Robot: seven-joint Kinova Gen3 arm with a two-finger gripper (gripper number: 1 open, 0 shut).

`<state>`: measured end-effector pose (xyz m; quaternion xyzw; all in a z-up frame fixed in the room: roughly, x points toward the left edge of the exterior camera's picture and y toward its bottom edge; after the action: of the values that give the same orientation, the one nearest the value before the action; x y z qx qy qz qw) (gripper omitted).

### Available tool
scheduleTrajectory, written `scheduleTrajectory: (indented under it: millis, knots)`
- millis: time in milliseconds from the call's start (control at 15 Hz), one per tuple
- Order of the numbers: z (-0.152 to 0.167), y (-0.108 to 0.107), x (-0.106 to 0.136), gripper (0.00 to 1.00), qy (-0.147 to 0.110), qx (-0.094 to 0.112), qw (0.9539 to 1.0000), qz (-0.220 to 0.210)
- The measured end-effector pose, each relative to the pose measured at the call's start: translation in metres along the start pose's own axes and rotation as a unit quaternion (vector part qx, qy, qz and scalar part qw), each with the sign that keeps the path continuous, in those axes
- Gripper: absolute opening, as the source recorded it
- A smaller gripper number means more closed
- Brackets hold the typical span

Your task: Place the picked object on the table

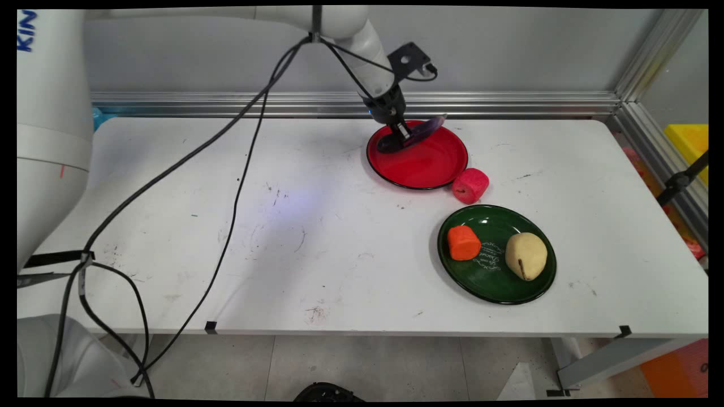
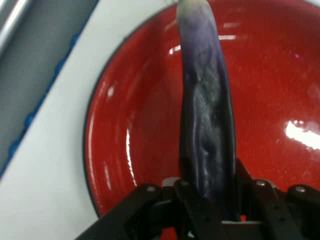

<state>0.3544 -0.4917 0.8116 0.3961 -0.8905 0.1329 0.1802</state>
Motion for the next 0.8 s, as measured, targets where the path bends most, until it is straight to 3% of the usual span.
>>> scheduleTrajectory:
  millis: [400, 800]
  knots:
    - [-0.054, 0.003, -0.007, 0.00, 0.031, -0.012, 0.9987, 0.038]
    - [-0.104, 0.010, -0.033, 0.00, 0.050, -0.033, 0.9935, 0.098]
